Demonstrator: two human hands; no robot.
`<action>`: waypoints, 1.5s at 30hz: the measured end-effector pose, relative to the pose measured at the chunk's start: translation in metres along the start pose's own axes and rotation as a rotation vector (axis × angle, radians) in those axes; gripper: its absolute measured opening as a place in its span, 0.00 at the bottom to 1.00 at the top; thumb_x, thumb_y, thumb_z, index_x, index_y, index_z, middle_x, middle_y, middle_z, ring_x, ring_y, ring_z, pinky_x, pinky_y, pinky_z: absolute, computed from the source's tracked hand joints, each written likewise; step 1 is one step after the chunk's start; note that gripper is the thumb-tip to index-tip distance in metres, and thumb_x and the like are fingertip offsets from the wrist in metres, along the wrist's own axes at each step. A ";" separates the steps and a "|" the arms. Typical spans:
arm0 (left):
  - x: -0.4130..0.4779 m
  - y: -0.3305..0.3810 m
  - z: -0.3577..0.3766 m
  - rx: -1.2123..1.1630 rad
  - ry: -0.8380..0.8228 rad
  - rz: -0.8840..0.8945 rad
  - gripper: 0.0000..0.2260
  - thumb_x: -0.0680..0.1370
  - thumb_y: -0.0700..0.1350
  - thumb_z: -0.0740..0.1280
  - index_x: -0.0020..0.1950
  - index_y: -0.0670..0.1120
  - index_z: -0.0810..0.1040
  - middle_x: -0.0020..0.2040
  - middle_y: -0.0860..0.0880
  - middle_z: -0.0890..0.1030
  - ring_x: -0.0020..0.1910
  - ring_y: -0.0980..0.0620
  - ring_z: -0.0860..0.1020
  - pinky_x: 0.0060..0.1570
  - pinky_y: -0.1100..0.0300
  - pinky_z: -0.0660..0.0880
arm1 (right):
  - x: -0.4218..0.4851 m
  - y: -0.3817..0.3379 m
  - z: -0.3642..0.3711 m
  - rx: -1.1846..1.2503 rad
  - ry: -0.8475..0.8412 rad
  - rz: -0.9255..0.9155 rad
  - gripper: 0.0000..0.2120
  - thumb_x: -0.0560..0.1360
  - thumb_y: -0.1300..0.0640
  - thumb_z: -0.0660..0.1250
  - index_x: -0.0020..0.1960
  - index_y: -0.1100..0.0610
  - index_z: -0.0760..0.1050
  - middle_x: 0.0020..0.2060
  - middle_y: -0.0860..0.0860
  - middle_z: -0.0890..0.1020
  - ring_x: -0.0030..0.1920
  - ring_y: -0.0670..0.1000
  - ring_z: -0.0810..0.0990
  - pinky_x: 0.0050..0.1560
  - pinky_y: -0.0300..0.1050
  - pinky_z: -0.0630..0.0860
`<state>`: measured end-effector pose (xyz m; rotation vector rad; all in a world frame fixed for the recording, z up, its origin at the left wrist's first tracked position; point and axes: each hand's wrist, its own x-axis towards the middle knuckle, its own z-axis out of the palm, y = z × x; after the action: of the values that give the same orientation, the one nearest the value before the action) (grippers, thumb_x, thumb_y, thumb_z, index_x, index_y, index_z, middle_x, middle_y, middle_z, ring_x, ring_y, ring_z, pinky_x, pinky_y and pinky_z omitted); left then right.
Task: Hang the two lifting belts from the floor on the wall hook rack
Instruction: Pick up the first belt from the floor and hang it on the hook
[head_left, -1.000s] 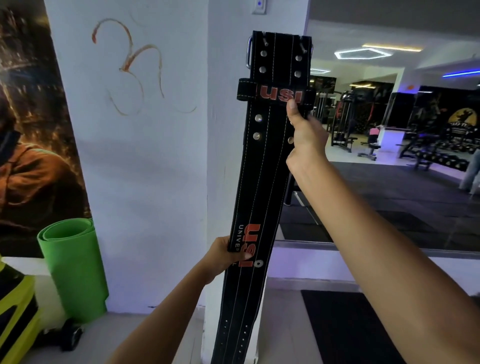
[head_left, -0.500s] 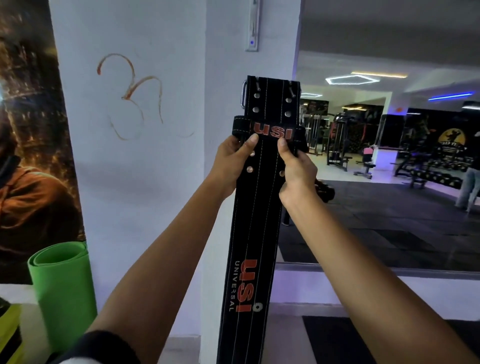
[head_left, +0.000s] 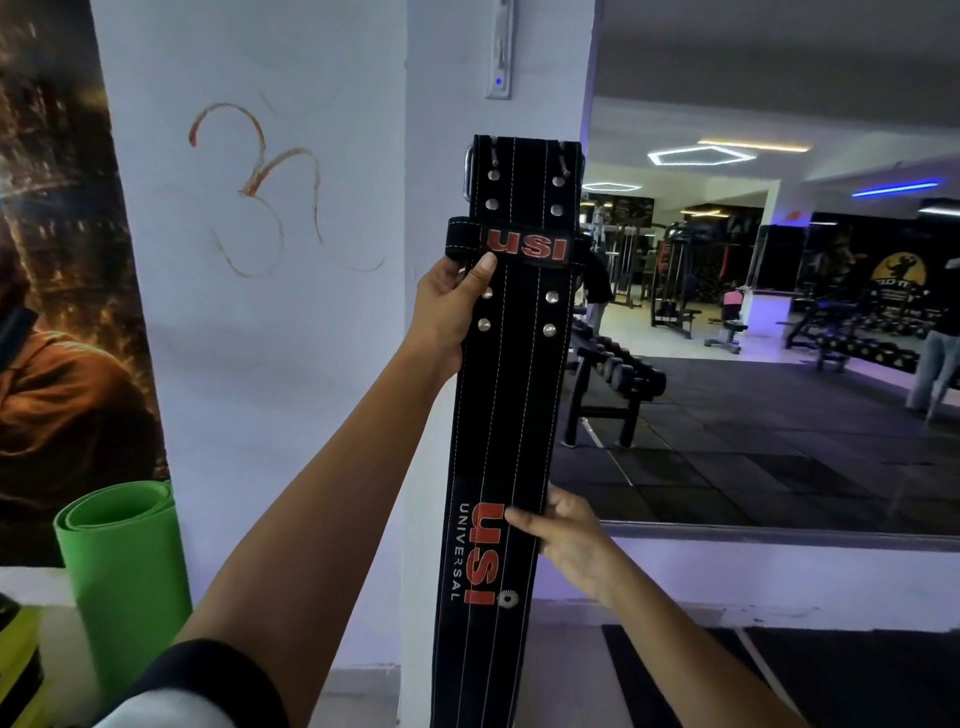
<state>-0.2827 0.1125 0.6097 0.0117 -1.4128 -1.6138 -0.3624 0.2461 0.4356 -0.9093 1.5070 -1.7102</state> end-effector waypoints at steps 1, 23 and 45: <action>0.001 0.002 0.001 0.002 -0.005 0.005 0.01 0.77 0.42 0.66 0.47 0.47 0.77 0.41 0.50 0.84 0.41 0.52 0.83 0.45 0.55 0.82 | 0.006 -0.007 -0.001 0.034 0.014 -0.032 0.10 0.70 0.68 0.68 0.48 0.56 0.79 0.48 0.51 0.84 0.54 0.50 0.81 0.63 0.48 0.73; -0.005 0.000 -0.009 -0.051 -0.041 0.041 0.04 0.78 0.40 0.65 0.50 0.44 0.77 0.46 0.47 0.83 0.45 0.51 0.83 0.49 0.56 0.81 | 0.030 -0.127 0.031 -0.012 0.132 -0.292 0.31 0.62 0.35 0.70 0.58 0.52 0.77 0.57 0.52 0.82 0.59 0.53 0.79 0.65 0.56 0.72; 0.028 0.047 -0.010 0.208 0.064 -0.250 0.17 0.76 0.57 0.65 0.45 0.42 0.79 0.39 0.45 0.81 0.38 0.46 0.81 0.40 0.55 0.79 | 0.039 -0.169 0.045 0.008 0.371 -0.410 0.07 0.72 0.53 0.70 0.47 0.54 0.77 0.49 0.52 0.81 0.49 0.52 0.79 0.39 0.44 0.76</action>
<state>-0.2625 0.0933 0.6577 0.3710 -1.5713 -1.6417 -0.3518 0.2073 0.6097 -0.9862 1.6229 -2.2803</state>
